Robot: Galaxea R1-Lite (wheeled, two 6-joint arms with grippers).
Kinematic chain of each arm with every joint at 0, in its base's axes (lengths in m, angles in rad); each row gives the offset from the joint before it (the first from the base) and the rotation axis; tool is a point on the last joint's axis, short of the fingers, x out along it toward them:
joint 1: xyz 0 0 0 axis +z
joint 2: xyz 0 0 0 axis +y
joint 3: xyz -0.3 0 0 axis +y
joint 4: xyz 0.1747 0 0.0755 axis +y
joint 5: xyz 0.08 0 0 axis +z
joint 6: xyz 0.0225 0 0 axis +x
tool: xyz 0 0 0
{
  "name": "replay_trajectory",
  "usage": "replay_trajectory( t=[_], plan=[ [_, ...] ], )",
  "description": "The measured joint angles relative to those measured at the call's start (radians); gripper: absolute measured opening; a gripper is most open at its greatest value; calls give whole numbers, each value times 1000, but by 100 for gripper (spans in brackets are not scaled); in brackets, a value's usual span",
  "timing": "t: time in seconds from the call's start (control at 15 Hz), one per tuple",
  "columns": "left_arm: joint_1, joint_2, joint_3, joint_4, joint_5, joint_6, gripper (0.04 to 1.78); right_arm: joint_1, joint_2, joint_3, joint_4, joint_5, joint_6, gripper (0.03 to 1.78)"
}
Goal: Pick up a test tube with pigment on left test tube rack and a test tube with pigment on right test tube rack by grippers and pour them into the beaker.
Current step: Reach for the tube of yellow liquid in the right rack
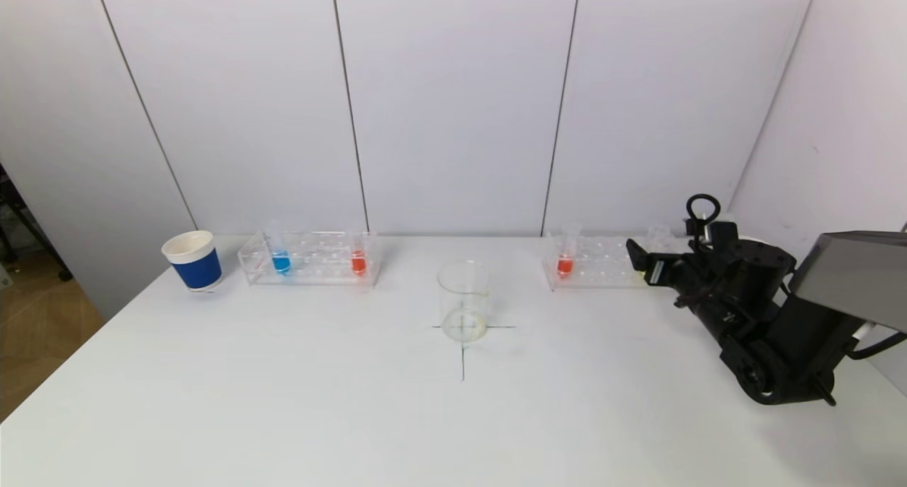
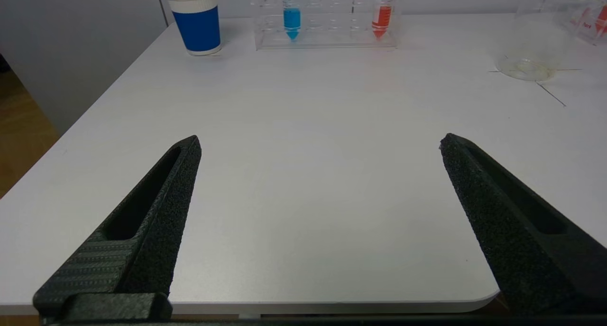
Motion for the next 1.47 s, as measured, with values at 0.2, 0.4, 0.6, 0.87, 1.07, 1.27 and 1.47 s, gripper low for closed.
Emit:
replay_trajectory(
  t=[0.2, 0.4, 0.6, 0.87, 1.07, 1.27, 1.47],
  plan=[
    [0, 0, 0, 0, 0, 0, 176, 0, 16, -31, 0, 0, -1, 176],
    [0, 0, 0, 0, 0, 0, 176, 0, 30, -55, 0, 0, -1, 176],
    [0, 0, 0, 0, 0, 0, 176, 0, 38, -68, 0, 0, 0, 176],
    [0, 0, 0, 0, 0, 0, 176, 0, 51, -90, 0, -2, 0, 176],
    [0, 0, 0, 0, 0, 0, 176, 0, 61, -104, 0, -2, -4, 176],
    [0, 0, 0, 0, 1, 0, 176, -1, 67, -116, 0, -2, -5, 176],
    [0, 0, 0, 0, 0, 0, 176, -3, 72, -123, 0, -2, -5, 176]
  ],
)
